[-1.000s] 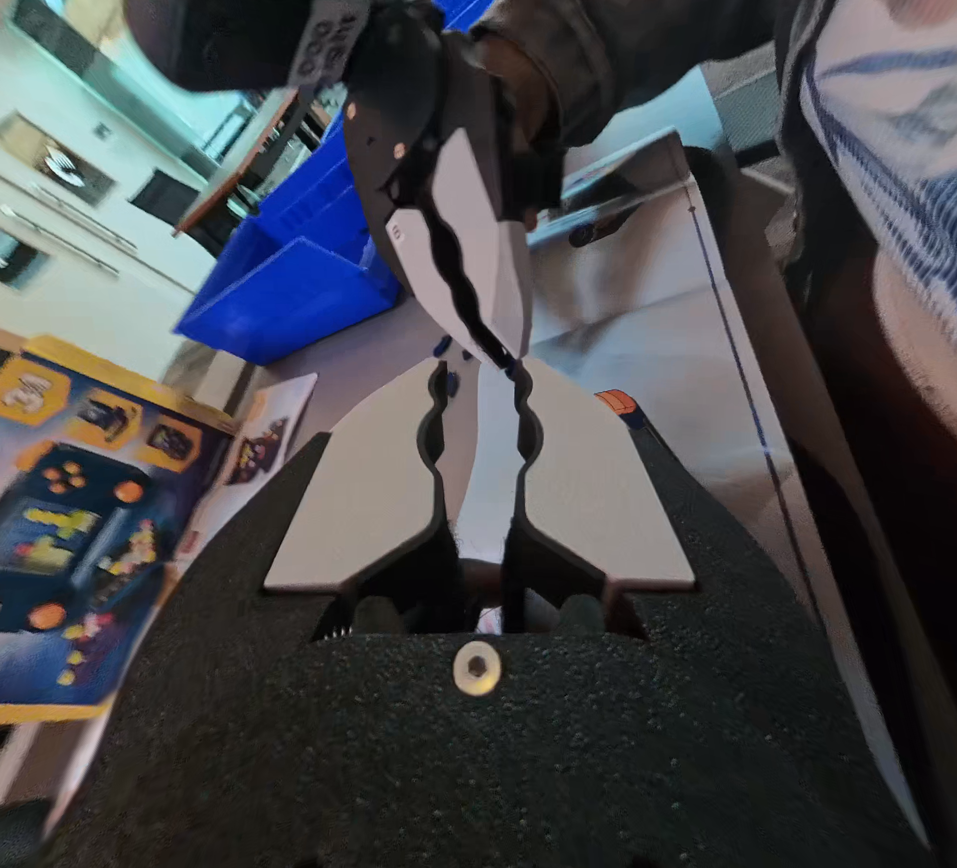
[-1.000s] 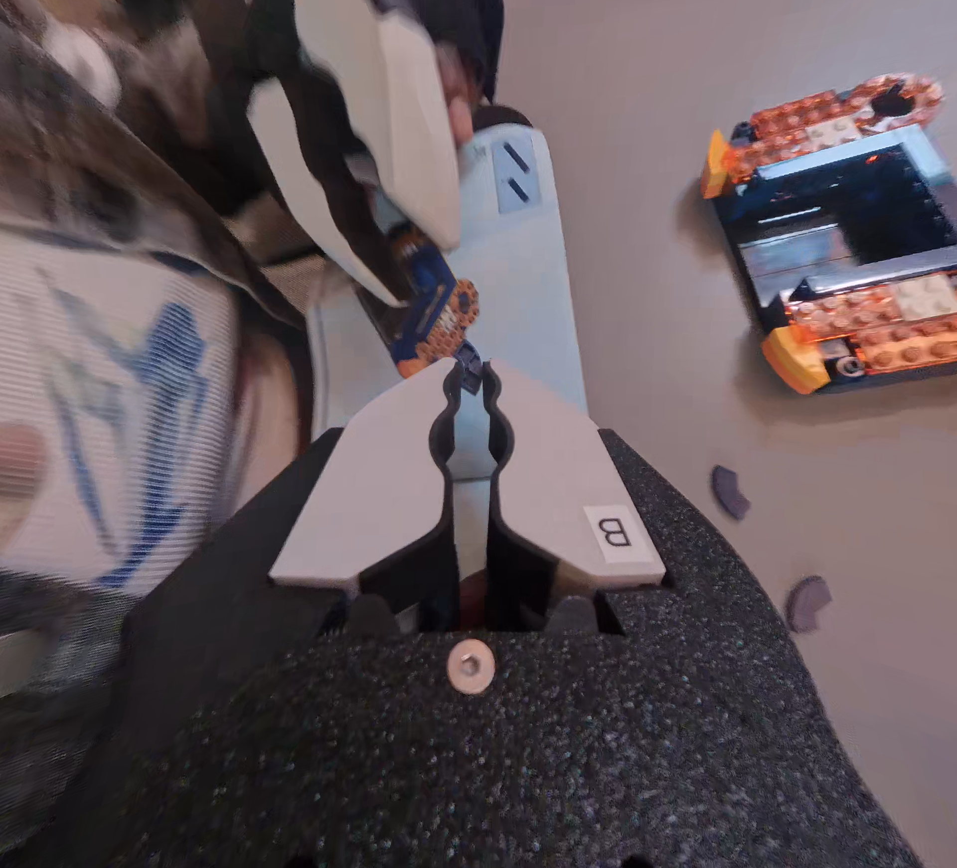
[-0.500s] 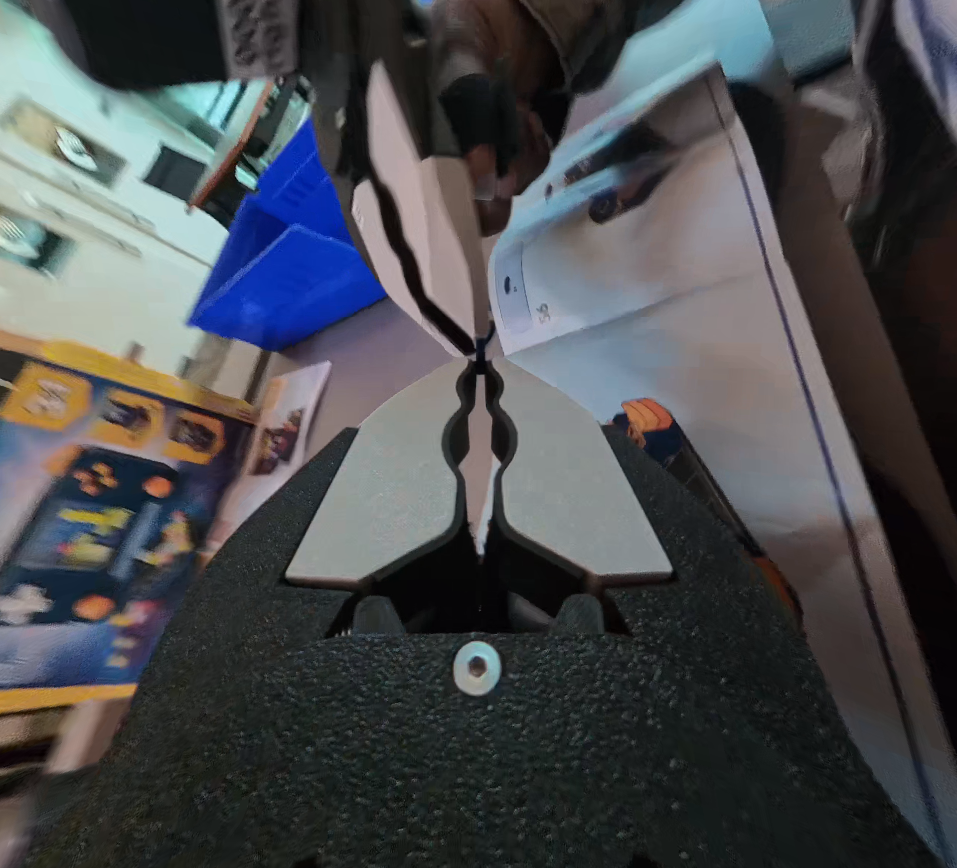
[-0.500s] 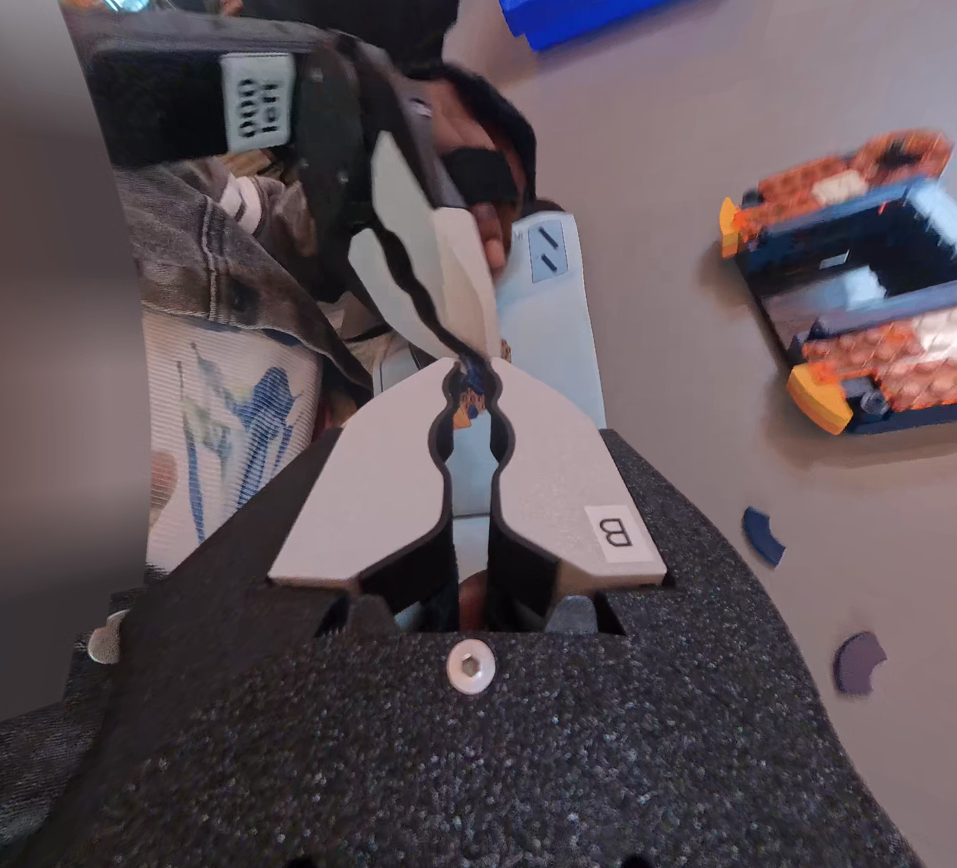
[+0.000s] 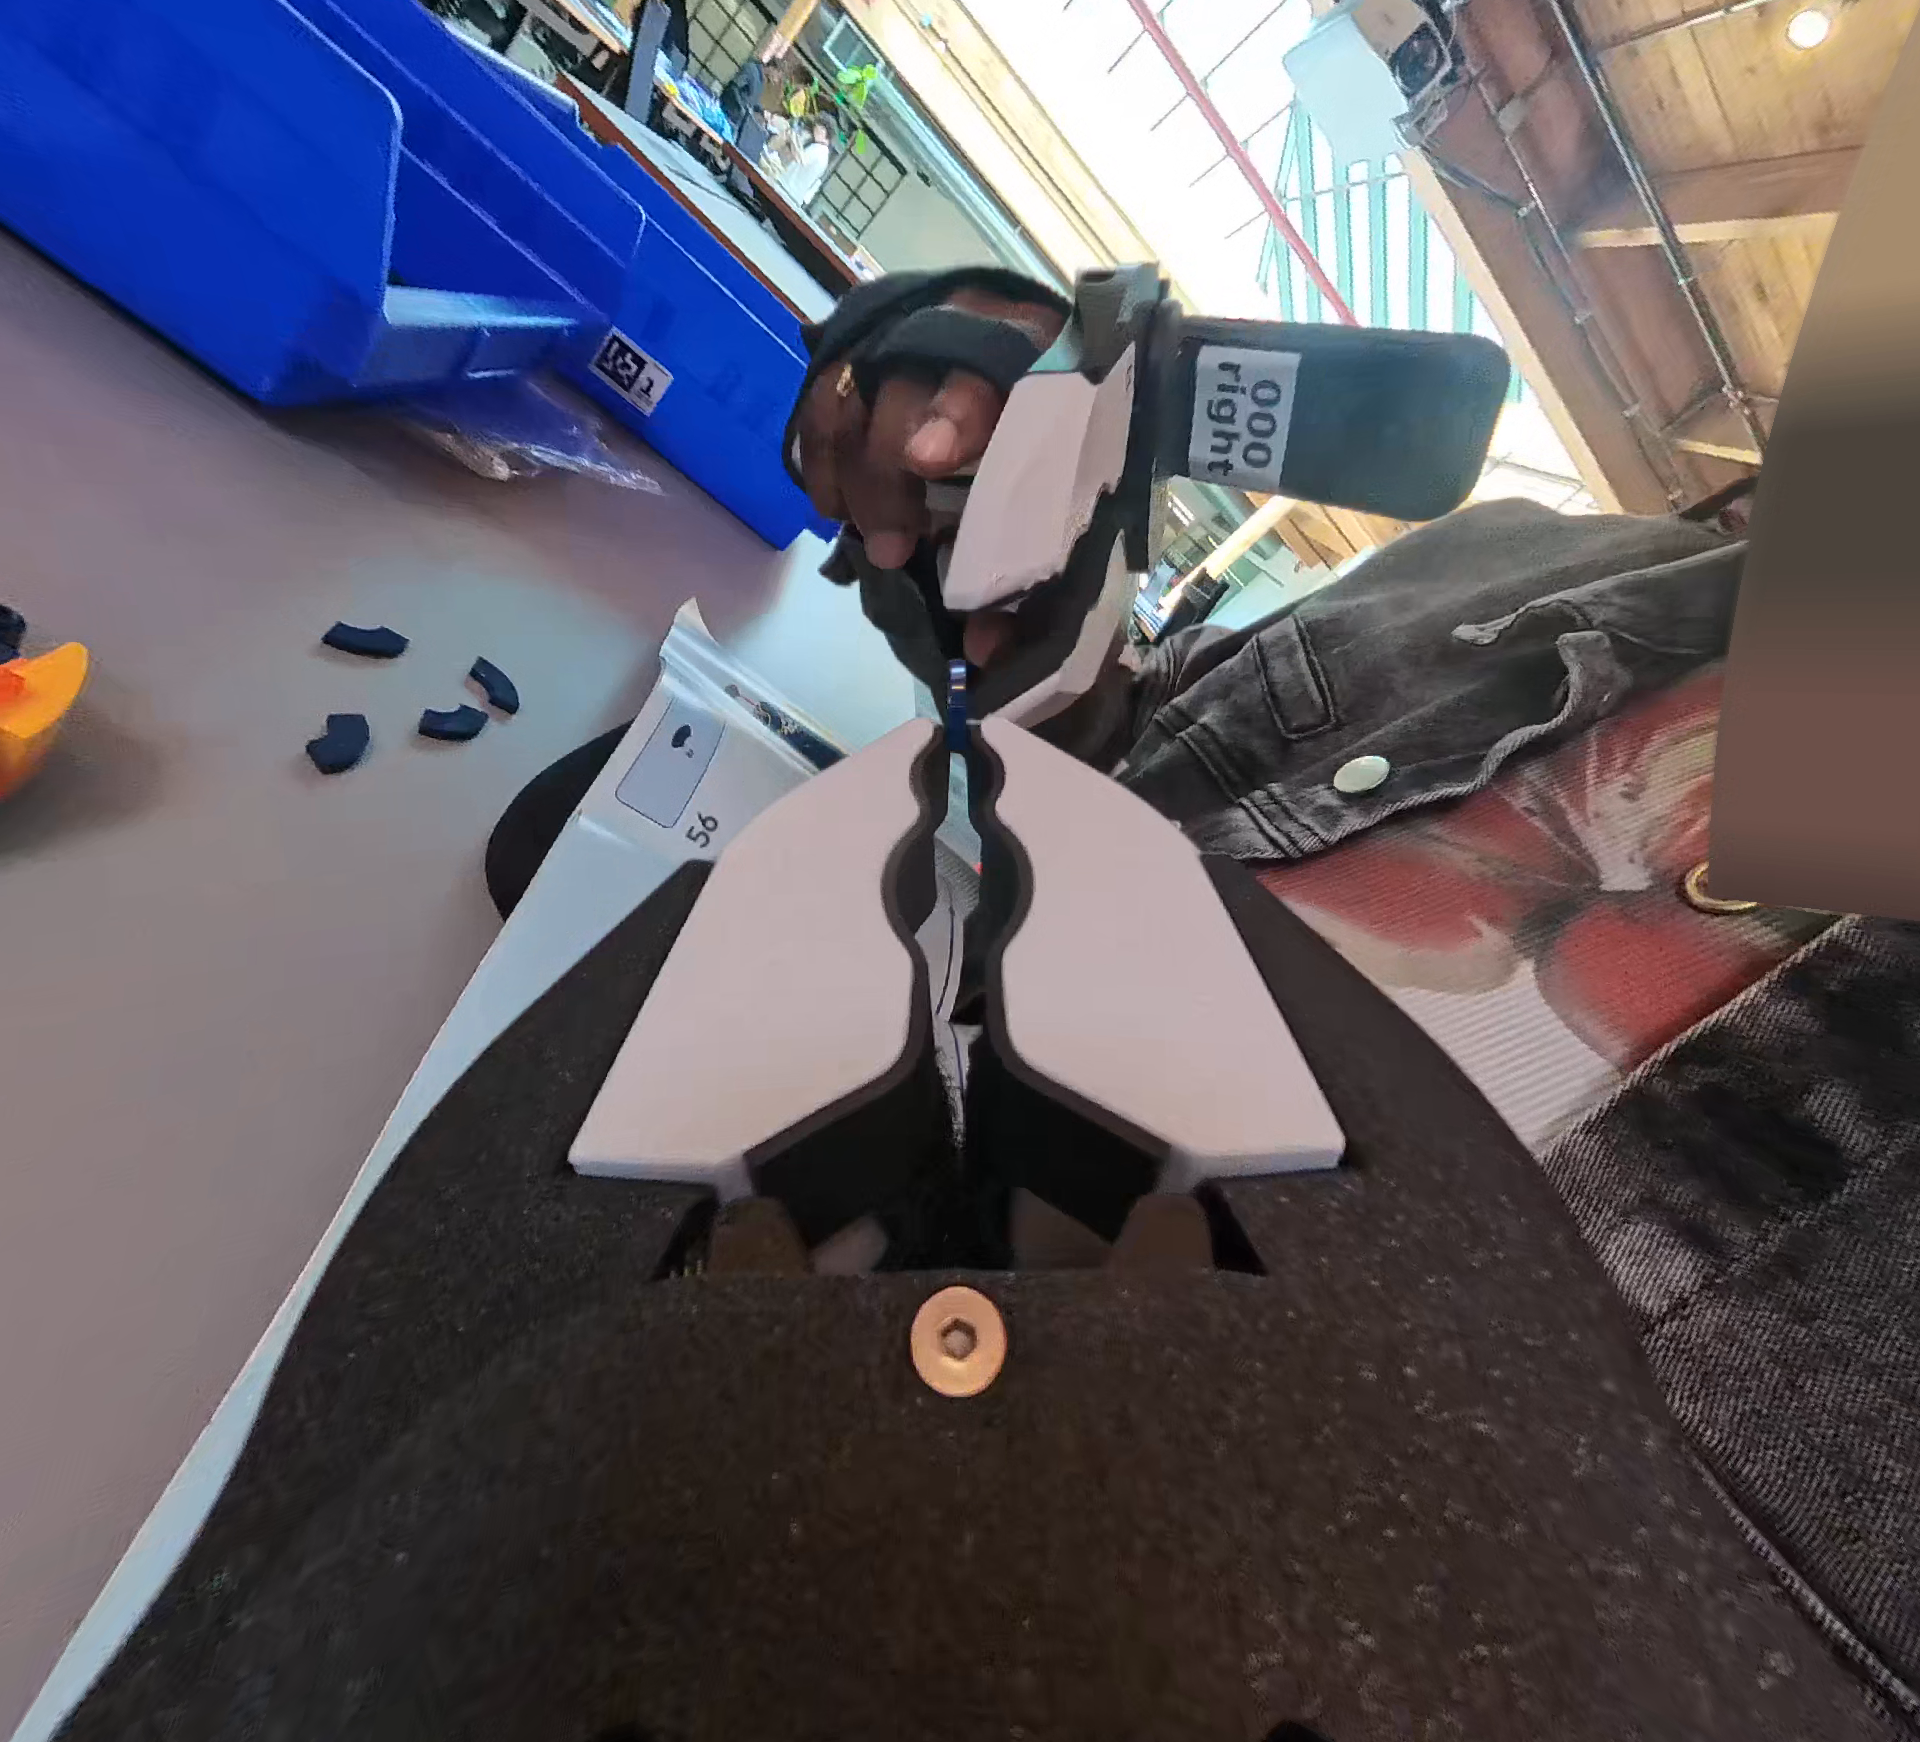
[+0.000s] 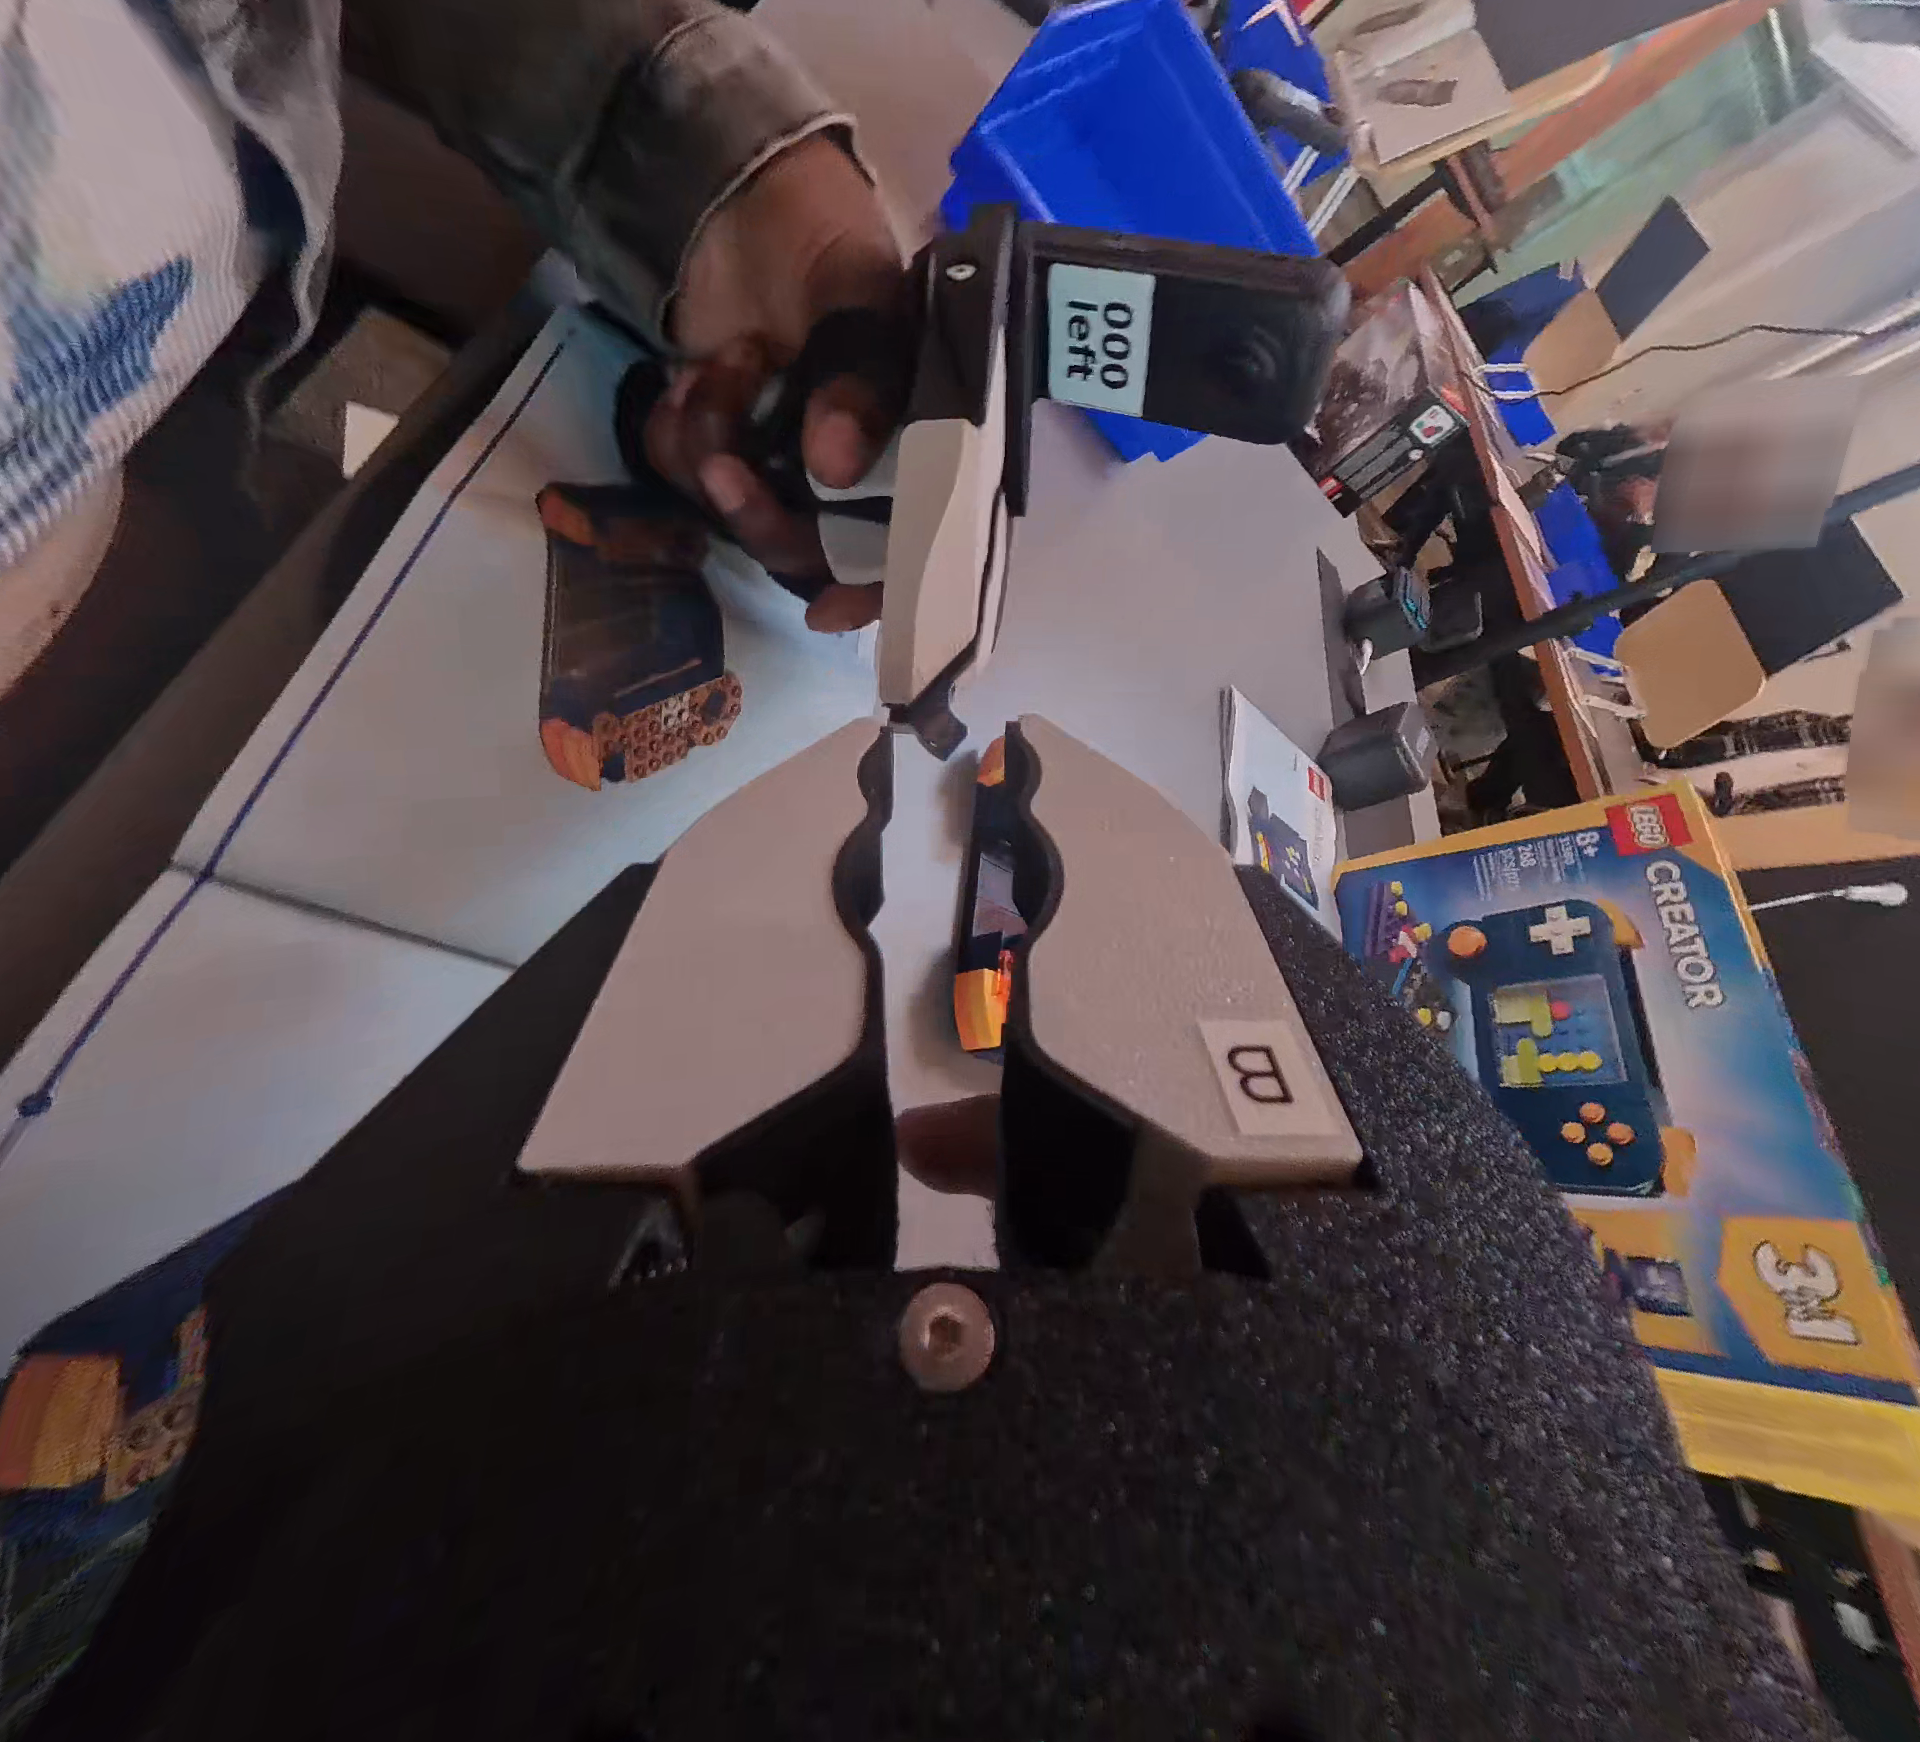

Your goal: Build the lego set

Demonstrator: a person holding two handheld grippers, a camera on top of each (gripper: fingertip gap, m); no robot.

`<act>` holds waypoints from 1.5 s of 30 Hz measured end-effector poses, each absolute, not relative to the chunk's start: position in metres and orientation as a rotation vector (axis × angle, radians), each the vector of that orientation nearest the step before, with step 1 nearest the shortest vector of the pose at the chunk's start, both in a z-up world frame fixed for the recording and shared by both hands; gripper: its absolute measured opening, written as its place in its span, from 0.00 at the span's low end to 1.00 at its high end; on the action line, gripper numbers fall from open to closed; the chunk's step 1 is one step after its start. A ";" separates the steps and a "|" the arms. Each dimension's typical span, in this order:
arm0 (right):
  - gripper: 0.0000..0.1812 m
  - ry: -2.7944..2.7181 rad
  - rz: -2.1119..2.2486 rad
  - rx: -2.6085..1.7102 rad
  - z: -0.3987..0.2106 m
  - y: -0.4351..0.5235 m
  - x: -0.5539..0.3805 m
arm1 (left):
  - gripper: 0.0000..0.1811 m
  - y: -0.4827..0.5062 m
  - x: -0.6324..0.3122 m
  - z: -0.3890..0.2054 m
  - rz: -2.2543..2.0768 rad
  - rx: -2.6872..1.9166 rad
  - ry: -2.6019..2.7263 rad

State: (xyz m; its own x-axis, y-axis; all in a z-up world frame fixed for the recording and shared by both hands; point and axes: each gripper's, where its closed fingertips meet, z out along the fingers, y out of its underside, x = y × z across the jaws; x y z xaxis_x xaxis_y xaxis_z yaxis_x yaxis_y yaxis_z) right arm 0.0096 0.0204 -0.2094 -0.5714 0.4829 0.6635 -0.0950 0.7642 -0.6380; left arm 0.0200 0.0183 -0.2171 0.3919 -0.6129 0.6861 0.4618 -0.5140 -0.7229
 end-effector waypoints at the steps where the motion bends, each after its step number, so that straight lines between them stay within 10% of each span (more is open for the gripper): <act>1: 0.11 -2.055 0.779 -0.269 -0.211 0.019 0.009 | 0.01 0.018 0.021 -0.218 -1.336 -1.647 0.143; 27: 0.05 -2.040 0.724 -1.554 -0.338 0.175 0.058 | 0.14 0.007 -0.094 -0.205 -0.407 -1.645 0.154; 45: 0.12 -1.771 0.703 -1.668 -0.235 0.245 0.095 | 0.13 0.022 -0.145 -0.211 -0.124 -1.509 0.073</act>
